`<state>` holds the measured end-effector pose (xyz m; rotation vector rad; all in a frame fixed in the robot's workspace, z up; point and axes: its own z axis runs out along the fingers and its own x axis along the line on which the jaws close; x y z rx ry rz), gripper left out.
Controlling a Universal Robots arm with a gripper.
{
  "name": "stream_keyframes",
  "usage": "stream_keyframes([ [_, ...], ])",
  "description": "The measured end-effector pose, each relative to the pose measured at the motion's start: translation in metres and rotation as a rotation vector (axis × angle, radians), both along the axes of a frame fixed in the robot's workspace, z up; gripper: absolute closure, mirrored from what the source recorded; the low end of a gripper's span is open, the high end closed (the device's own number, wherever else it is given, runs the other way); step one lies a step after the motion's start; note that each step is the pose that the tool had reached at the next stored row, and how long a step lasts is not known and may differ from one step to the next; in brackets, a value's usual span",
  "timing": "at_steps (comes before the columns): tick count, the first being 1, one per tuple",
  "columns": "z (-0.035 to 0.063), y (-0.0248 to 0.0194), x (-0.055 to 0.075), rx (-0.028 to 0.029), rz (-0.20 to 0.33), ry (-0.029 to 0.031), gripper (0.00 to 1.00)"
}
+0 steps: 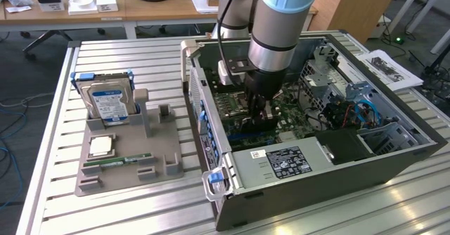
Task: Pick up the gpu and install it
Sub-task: 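Insert the gpu into the slot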
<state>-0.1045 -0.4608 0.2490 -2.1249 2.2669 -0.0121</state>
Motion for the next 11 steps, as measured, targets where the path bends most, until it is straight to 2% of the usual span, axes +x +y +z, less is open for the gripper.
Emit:
stream_keyframes([
  [8, -0.0008, 0.0000, -0.0001, -0.0002, 0.000, -0.0001, 0.73],
  [11, -0.0015, 0.0002, -0.0014, 0.0014, 0.000, -0.0012, 0.73],
])
